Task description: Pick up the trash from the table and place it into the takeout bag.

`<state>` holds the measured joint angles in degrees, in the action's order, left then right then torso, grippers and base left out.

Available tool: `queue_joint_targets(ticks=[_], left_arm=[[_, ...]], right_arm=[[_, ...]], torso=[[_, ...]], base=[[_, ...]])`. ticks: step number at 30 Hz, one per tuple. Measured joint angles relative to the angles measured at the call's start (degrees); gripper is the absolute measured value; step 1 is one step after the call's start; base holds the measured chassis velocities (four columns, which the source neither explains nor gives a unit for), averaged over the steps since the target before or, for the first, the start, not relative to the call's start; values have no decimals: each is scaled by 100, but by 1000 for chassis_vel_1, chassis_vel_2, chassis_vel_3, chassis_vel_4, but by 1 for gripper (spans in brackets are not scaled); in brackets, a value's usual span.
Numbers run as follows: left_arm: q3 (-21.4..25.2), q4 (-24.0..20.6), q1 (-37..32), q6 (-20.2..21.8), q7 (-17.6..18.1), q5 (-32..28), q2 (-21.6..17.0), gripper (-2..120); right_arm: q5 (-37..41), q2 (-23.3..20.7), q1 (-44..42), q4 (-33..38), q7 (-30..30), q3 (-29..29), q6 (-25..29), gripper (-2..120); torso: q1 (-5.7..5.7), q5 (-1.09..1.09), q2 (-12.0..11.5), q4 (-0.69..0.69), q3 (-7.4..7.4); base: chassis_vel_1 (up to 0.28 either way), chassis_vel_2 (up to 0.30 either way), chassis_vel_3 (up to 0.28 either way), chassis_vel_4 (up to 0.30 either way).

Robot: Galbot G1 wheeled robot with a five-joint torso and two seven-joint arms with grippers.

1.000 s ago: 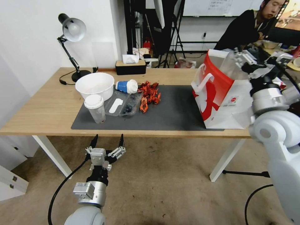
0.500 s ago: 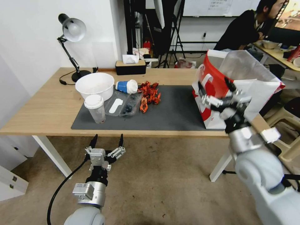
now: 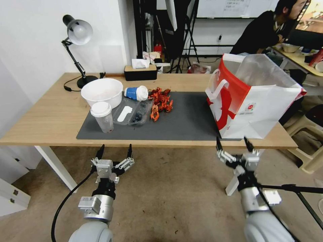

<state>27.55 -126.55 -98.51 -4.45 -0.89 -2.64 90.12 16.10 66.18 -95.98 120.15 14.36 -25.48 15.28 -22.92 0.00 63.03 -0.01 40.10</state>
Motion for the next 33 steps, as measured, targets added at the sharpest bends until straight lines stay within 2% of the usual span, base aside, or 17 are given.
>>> queue_joint_targets(ticks=[14,21,24,25,30,32,33], left_arm=[[94,112,186,42,6,-27,-154,100],[231,435,726,202,17,-425,-481,100],[307,728,1259,343,68,-711,-844,100],[307,728,1259,343,68,-711,-844,100],[308,1129,1794,506,143,-1136,-1313,100],[306,1174,1842,516,148,-1174,-1357,100],[298,1350,2006,532,167,-1314,-1498,100]], right_arm=[[-34,103,115,-88,-19,102,58,100],[-48,89,126,-56,-24,94,21,100],[-72,91,134,-56,-29,99,9,100],[-72,91,134,-56,-29,99,9,100],[-103,108,139,-48,-31,95,-28,100],[-104,108,140,-42,-31,94,-33,100],[-107,109,147,-27,-25,82,-53,100]], torso=[[0,0,0,1,0],[0,0,0,1,0],[0,0,0,0,1],[0,0,0,0,1],[0,0,-1,1,1],[0,-1,-1,1,0],[0,0,-1,0,1]], base=[[0,0,0,0],[0,0,0,0],[0,0,0,0],[0,0,0,0],[0,0,0,0],[0,0,0,0],[0,0,0,0]])
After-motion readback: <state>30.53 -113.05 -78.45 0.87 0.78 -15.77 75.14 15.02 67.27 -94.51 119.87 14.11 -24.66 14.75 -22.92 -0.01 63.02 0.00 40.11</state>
